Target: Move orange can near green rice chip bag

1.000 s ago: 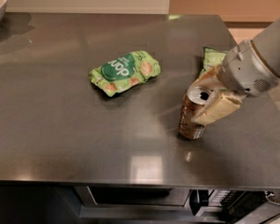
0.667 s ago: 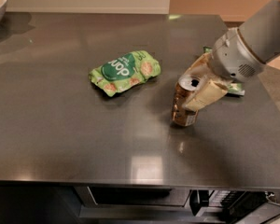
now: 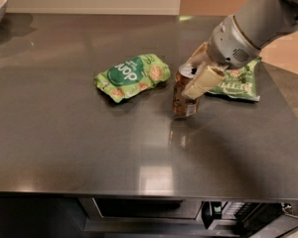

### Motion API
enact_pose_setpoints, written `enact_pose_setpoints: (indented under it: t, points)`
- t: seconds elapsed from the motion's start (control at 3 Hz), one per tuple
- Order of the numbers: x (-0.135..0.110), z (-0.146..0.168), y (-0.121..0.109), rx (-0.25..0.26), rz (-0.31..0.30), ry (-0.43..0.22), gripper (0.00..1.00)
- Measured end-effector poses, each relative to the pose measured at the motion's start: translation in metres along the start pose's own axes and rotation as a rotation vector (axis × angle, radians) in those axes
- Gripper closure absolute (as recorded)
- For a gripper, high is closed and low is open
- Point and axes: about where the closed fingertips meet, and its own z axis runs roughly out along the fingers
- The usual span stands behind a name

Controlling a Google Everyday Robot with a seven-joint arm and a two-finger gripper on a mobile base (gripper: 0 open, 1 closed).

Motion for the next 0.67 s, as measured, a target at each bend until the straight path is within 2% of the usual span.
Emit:
enact_pose_setpoints:
  t: [0.67]
  points:
    - [-0.016,0.025,-0.033,-0.017,0.016,-0.023,1.00]
